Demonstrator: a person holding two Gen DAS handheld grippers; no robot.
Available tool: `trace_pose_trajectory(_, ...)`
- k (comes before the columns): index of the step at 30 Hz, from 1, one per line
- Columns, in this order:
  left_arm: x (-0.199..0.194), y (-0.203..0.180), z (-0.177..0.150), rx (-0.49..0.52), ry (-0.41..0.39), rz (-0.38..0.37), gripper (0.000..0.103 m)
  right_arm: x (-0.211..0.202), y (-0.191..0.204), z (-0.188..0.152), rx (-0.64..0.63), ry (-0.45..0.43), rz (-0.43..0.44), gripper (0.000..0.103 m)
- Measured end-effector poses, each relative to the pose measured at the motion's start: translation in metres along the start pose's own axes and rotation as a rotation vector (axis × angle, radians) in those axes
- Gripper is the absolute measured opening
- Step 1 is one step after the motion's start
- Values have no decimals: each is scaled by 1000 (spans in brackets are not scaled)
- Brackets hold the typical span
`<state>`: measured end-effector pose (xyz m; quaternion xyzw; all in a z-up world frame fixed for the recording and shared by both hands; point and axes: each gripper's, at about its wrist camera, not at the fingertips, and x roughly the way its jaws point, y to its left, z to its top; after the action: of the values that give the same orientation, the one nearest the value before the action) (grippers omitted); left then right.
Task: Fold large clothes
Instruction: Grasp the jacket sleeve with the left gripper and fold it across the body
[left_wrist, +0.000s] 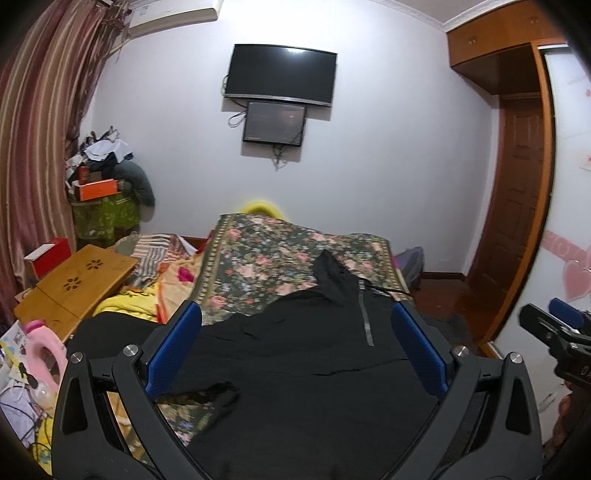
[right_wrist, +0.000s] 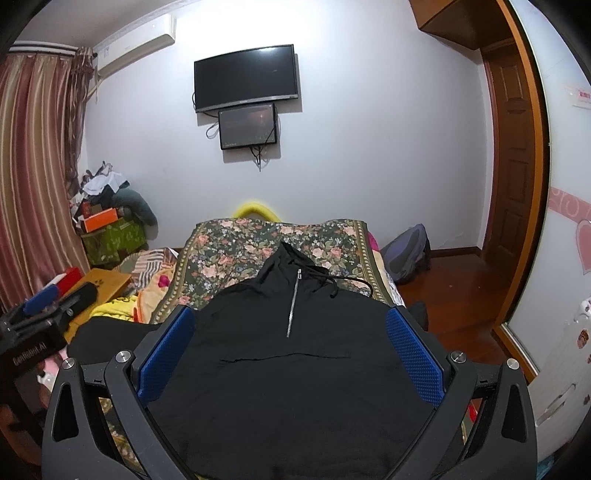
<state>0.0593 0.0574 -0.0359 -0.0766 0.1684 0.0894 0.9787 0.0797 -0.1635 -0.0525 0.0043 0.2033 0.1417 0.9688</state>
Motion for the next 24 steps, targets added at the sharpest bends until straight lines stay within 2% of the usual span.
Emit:
trace_pose_trajectory(6, 31, 49, 1, -27, 6, 156, 103, 23, -5, -2, 3, 50, -20, 103)
trace_pose_trajectory(14, 77, 148, -26, -155, 58, 343, 103, 61, -16, -11, 7, 148, -60, 103)
trace_pose_trajectory(20, 111, 239, -65, -322, 234, 460, 103, 87, -21, -22, 22, 251, -64, 103)
trace_pose_trajectory(22, 121, 268, -84, -394, 294, 476, 100, 93, -24, -25, 30, 281, -67, 103)
trace_pose_trajectory(24, 127, 289, -100, -462, 356, 469, 92, 100, -26, -26, 33, 306, -72, 103)
